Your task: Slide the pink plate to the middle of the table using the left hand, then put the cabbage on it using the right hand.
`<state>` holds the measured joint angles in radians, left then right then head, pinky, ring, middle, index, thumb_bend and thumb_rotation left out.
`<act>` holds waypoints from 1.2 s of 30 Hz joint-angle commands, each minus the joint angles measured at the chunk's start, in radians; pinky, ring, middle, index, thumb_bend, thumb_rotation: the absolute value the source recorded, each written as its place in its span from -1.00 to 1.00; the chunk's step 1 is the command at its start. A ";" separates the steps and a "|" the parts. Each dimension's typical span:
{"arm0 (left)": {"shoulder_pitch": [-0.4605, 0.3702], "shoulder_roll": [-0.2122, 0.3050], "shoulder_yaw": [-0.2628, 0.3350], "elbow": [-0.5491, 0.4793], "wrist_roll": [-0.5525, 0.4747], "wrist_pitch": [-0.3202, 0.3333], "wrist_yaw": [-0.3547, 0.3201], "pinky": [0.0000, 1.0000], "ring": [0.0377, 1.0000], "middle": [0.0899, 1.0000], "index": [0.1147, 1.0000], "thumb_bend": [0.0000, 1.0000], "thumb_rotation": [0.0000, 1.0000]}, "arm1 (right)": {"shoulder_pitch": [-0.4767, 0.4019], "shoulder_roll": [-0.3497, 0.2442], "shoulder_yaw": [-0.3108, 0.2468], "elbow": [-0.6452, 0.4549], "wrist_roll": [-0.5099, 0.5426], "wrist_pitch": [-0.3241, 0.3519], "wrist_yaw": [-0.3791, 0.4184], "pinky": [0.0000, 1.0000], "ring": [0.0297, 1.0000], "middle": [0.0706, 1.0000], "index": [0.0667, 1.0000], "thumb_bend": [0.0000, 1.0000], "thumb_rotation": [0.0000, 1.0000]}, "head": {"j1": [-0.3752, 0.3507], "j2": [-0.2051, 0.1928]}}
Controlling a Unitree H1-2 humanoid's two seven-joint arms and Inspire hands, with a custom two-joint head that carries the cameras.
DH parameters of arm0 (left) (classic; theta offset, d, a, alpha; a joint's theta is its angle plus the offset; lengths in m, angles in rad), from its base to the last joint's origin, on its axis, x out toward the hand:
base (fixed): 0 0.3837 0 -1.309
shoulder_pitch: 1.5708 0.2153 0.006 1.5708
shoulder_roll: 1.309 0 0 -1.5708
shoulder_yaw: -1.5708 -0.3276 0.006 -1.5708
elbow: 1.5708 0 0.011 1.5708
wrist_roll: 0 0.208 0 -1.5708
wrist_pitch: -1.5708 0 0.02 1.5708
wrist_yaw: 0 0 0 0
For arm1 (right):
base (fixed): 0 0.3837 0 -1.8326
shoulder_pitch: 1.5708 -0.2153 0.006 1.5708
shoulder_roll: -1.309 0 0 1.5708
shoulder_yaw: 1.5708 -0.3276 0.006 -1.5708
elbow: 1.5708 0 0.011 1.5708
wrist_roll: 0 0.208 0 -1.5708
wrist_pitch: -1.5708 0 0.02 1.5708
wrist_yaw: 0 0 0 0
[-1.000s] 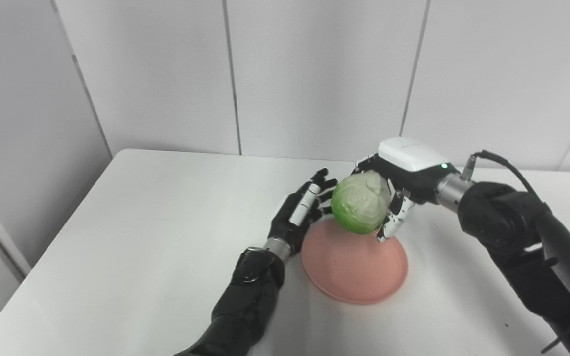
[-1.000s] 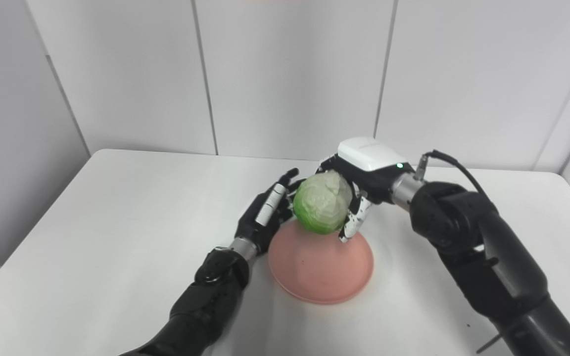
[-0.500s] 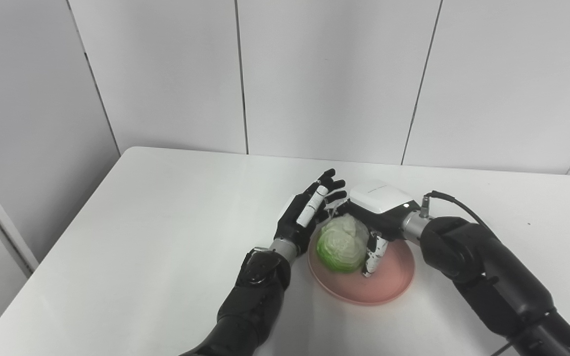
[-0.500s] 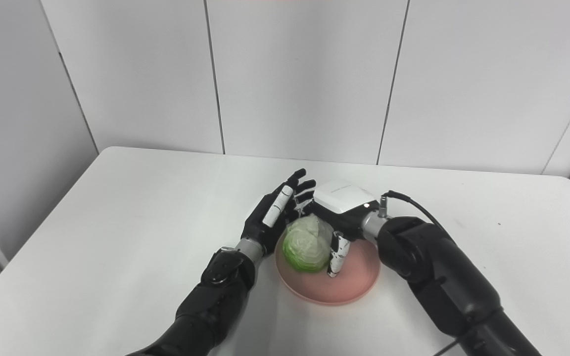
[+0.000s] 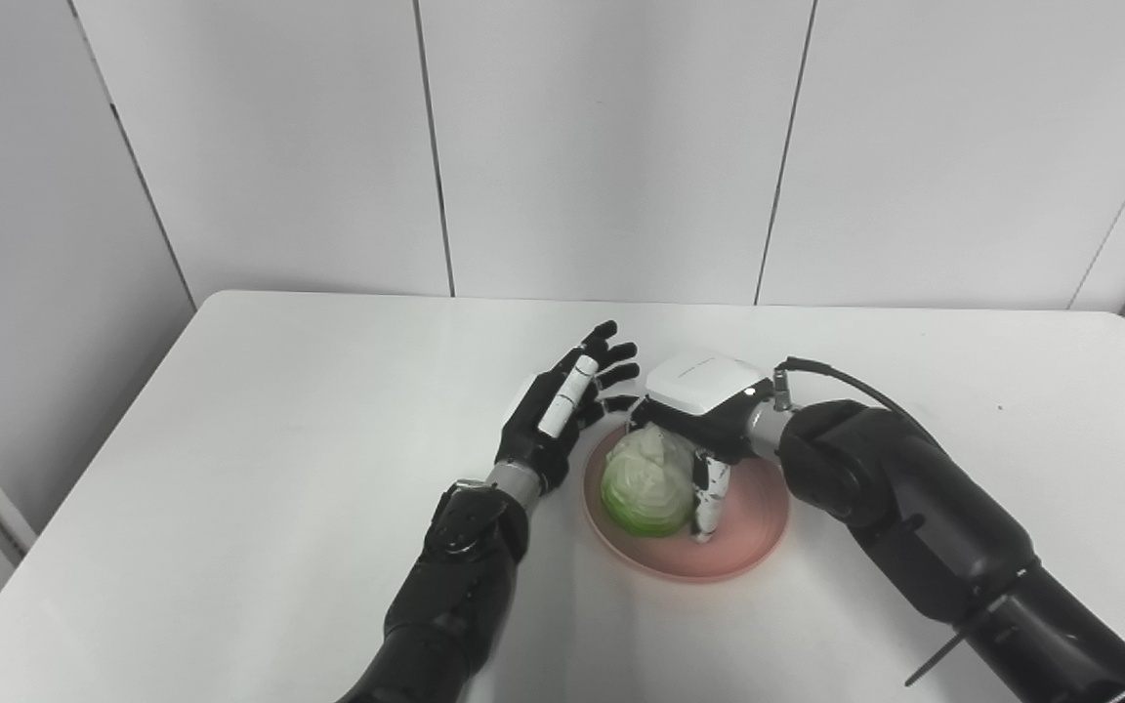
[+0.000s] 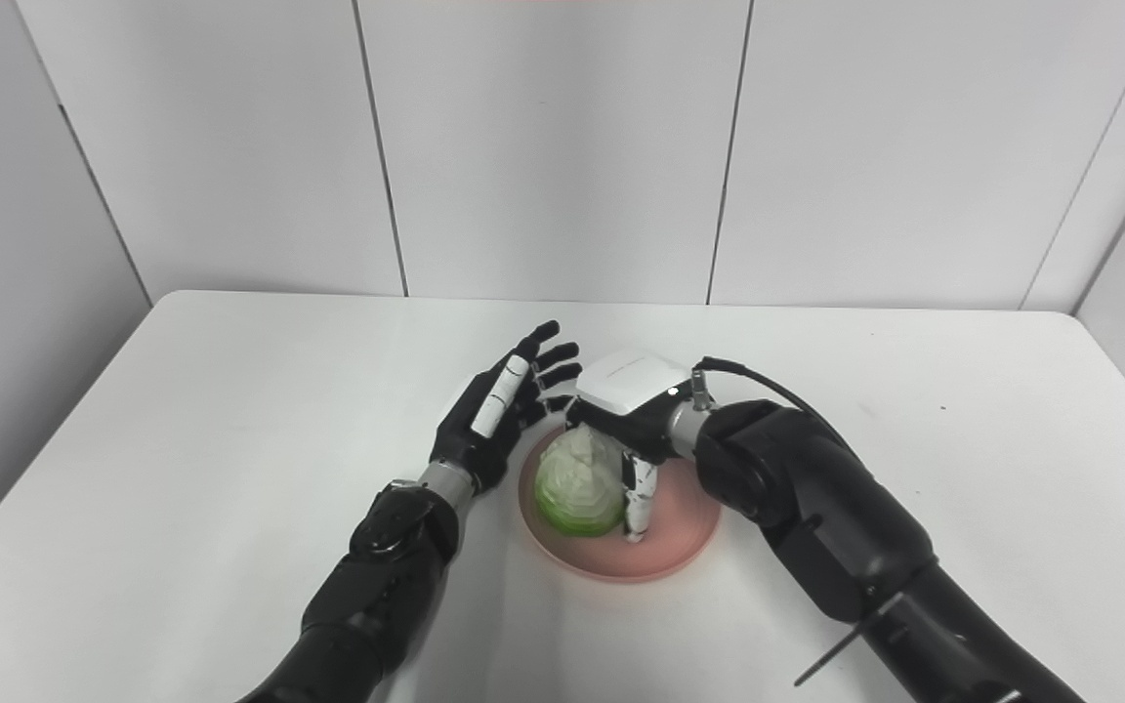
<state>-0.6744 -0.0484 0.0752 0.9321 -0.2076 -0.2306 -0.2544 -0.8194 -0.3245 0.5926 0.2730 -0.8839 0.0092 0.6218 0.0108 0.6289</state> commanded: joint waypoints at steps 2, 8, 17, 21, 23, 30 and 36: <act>0.082 0.015 0.005 0.040 0.005 0.113 0.024 0.35 0.66 0.68 0.74 0.87 0.49 | -0.052 -0.016 -0.029 -0.034 0.007 0.028 0.030 0.96 0.86 0.84 0.66 1.00 0.44 | -0.002 0.000; 0.090 0.024 -0.011 -0.033 0.033 0.105 0.044 0.45 0.71 0.67 0.75 0.80 0.54 | -0.047 -0.027 -0.117 -0.069 0.057 0.054 0.012 1.00 0.84 0.85 0.69 1.00 0.48 | -0.009 0.003; 0.079 0.010 -0.001 -0.145 0.124 0.021 0.215 0.41 0.69 0.68 0.63 0.85 0.53 | 0.080 0.077 -0.427 0.012 0.300 -0.086 -0.493 0.05 0.23 0.30 0.32 1.00 0.99 | -0.013 0.005; 0.068 -0.022 0.019 -0.174 0.196 -0.041 0.399 0.59 0.73 0.72 0.61 0.82 0.54 | 0.113 0.192 -0.619 0.141 0.602 -0.146 -0.563 0.25 0.36 0.38 0.38 1.00 1.00 | -0.007 0.005; 0.063 -0.035 0.017 -0.184 0.244 -0.058 0.486 0.69 0.76 0.75 0.62 0.76 0.56 | 0.128 0.241 -0.696 0.202 0.725 -0.172 -0.581 0.34 0.43 0.47 0.45 0.96 1.00 | -0.004 0.006; 0.054 -0.039 -0.009 -0.171 0.311 -0.026 0.585 0.85 0.83 0.75 0.65 0.61 0.62 | 0.163 0.339 -0.807 0.309 0.913 -0.160 -0.662 0.54 0.57 0.61 0.59 0.84 1.00 | -0.015 0.011; 0.039 -0.048 0.016 -0.155 0.282 -0.004 0.617 0.78 0.81 0.78 0.66 0.57 0.51 | 0.186 0.356 -0.826 0.424 0.988 -0.192 -0.692 0.71 0.65 0.67 0.63 0.80 1.00 | -0.022 0.019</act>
<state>-0.6110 -0.0976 0.0810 0.7691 0.0821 -0.2489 0.3389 -0.6123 0.0291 -0.2256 0.6778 0.0832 -0.1523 -0.0571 -0.0107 0.6458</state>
